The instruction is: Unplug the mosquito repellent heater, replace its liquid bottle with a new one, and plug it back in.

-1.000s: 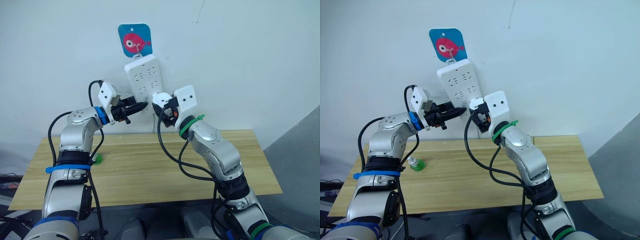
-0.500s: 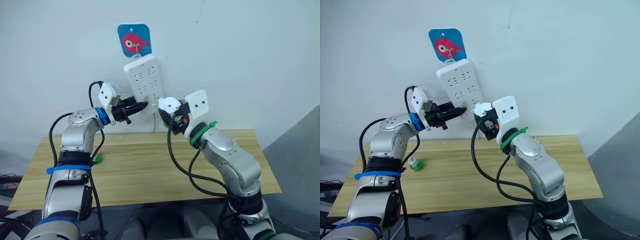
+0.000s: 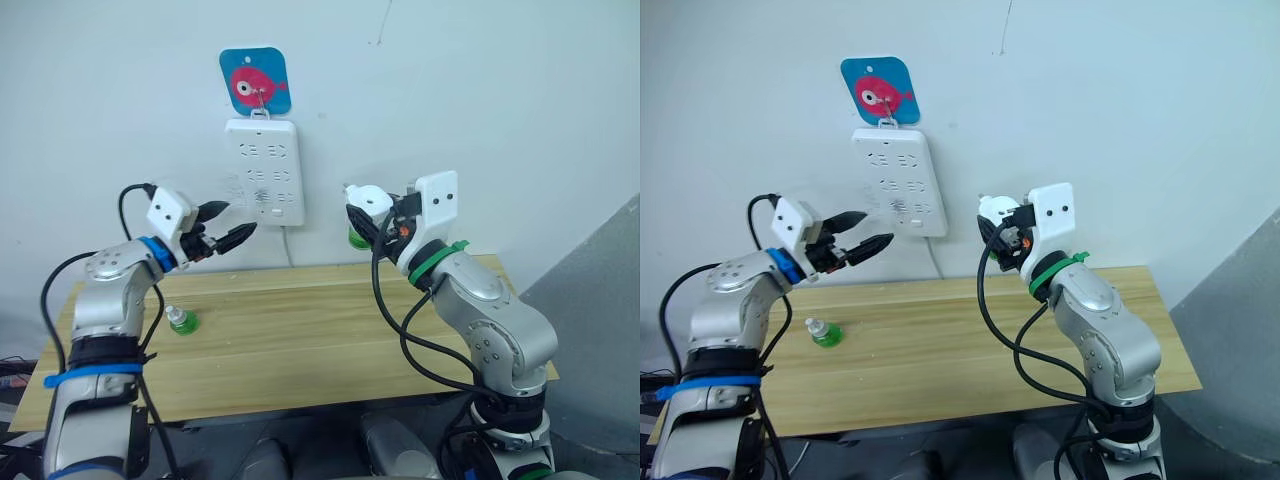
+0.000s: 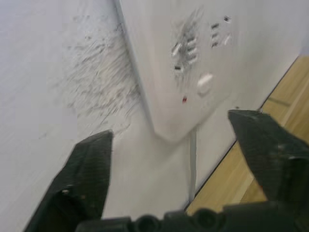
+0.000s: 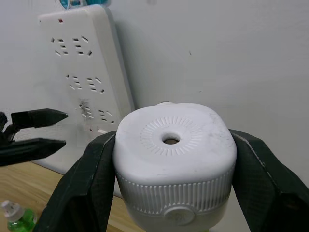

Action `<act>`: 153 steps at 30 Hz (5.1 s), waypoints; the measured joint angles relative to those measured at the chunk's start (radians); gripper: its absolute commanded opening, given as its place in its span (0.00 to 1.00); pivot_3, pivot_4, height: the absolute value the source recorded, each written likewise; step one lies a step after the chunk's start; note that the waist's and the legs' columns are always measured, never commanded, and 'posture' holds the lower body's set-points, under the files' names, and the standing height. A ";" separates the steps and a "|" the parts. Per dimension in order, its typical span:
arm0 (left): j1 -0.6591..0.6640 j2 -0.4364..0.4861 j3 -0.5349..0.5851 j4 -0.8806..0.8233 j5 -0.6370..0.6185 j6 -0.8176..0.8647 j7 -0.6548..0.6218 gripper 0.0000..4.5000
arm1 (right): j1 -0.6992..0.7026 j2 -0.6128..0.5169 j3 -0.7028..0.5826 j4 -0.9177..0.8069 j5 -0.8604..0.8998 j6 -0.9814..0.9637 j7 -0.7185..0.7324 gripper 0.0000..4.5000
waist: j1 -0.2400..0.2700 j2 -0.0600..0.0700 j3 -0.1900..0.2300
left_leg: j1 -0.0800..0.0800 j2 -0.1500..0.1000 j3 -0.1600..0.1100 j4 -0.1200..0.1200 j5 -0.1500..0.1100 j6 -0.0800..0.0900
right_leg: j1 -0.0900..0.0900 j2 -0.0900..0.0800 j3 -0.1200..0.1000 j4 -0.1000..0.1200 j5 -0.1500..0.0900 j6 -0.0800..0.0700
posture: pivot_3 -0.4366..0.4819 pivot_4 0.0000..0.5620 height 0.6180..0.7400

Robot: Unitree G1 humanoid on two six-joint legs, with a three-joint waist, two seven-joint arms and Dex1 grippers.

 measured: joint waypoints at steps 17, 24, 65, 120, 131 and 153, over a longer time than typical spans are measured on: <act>0.060 -0.284 -0.288 -0.490 -0.006 -0.052 0.062 1.00 | 0.032 0.160 -0.498 -0.009 0.765 0.052 -0.417 0.65 | 0.031 0.017 0.012 | 0.000 -0.001 0.004 0.001 0.000 0.001 | 0.000 0.001 0.004 -0.001 0.000 0.000 | 0.19 0.32 0.93; 0.009 -0.342 -0.297 -0.443 -0.007 -0.053 0.083 1.00 | 0.132 0.141 -0.421 -0.009 1.117 -0.137 -0.670 0.65 | -0.003 0.021 0.018 | 0.000 -0.001 0.005 0.001 -0.001 0.001 | 0.000 0.002 0.006 -0.002 -0.003 0.004 | 0.17 0.33 0.93; -0.107 -0.440 -0.371 -0.282 0.021 -0.143 0.075 0.50 | 0.197 -0.086 -0.147 -0.016 1.340 -0.549 -0.771 0.65 | -0.002 0.019 0.035 | -0.001 -0.001 0.005 -0.001 0.000 0.001 | 0.000 0.002 0.006 -0.006 -0.003 0.005 | 0.16 0.33 0.93; 0.094 -0.198 -0.406 -0.397 -0.002 -0.475 -0.297 0.50 | 0.119 -0.785 -0.043 0.398 1.615 0.203 0.115 0.92 | 0.085 0.009 0.065 | -0.001 0.000 0.008 -0.001 -0.001 0.001 | 0.000 0.001 0.008 -0.008 -0.004 0.004 | 0.28 0.36 0.93; 0.094 -0.176 -0.410 -0.418 -0.021 -0.429 -0.295 0.50 | 0.116 -0.776 -0.027 0.423 1.604 0.209 0.111 0.67 | 0.085 0.009 0.065 | -0.001 0.000 0.008 -0.001 -0.001 0.001 | 0.000 0.001 0.007 -0.008 -0.004 0.004 | 0.29 0.35 0.93; 0.036 -0.077 -0.362 -0.383 -0.039 -0.333 -0.336 0.99 | 0.119 -0.777 -0.027 0.398 1.604 0.191 0.144 0.67 | 0.110 0.009 0.071 | -0.002 0.000 0.008 -0.001 -0.001 0.001 | -0.001 0.001 0.007 -0.008 -0.004 0.004 | 0.28 0.37 0.93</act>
